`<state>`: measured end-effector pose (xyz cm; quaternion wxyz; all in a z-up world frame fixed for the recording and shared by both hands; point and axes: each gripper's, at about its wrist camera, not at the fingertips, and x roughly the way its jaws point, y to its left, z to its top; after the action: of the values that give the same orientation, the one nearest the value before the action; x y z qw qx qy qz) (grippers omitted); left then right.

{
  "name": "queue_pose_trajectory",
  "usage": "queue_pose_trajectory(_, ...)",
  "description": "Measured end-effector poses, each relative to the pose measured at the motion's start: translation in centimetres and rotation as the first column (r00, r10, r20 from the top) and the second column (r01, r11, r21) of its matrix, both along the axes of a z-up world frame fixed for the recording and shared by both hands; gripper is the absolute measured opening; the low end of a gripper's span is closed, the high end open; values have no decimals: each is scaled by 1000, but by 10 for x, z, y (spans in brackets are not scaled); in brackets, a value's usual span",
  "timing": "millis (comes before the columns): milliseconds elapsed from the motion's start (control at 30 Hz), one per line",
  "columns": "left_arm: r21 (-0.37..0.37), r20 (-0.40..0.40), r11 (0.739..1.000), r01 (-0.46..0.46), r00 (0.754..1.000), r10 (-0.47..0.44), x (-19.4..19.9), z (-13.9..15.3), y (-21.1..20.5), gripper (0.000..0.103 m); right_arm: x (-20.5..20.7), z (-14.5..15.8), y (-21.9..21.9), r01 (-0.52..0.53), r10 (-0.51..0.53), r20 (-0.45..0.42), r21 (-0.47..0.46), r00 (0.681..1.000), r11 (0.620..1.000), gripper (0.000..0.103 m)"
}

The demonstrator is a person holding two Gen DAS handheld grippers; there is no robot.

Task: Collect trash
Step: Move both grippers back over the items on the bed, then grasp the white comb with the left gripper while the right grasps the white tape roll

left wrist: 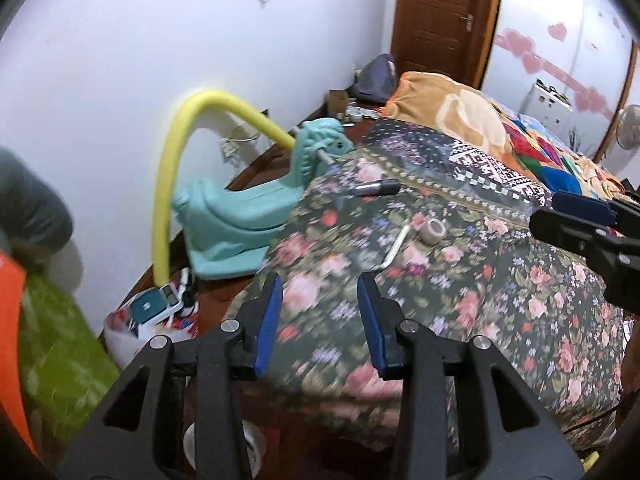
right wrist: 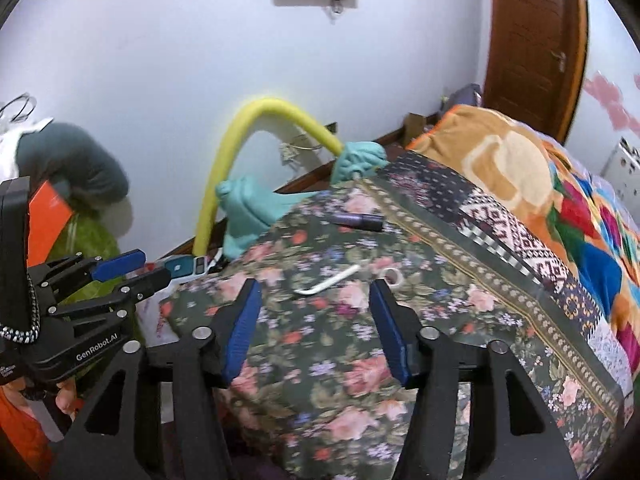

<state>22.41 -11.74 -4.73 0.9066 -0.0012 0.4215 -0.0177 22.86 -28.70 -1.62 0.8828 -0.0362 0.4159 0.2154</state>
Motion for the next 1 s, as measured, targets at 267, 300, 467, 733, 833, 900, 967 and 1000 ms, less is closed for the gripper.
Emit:
queue_pose_trajectory(267, 0, -59, 996, 85, 995, -85, 63, -35, -37, 39, 49, -39, -42, 73, -70, -90, 27, 993, 997, 54)
queue_pose_trajectory(300, -1, -71, 995, 95, 993, -95, 70, -42, -40, 39, 54, -45, -44, 79, -76, -104, 29, 992, 996, 54)
queue_pose_trajectory(467, -10, -115, 989, 147, 983, -147, 96, -73, -58, 39, 84, -82, -50, 81, -77, -172, 18, 982, 997, 54)
queue_pose_trajectory(733, 21, -166, 978, 208, 965, -202, 131, -118, -81, 38, 130, -136, -49, 91, -78, -284, 32, 956, 995, 54)
queue_pose_trajectory(833, 36, -185, 972, 232, 957, -222, 138, -132, -83, 26, 142, -151, -48, 112, -96, -311, 34, 946, 993, 54)
queue_pose_trajectory(900, 38, -192, 969, 243, 954, -232, 139, -137, -82, 22, 149, -161, -47, 120, -100, -334, 39, 937, 992, 54)
queue_pose_trajectory(967, 15, -191, 966, 258, 949, -250, 139, -139, -81, 22, 155, -171, -44, 121, -103, -348, 31, 932, 992, 54)
queue_pose_trajectory(1000, 6, -194, 964, 264, 947, -258, 138, -139, -80, 22, 156, -176, -42, 120, -105, -353, 22, 930, 993, 54)
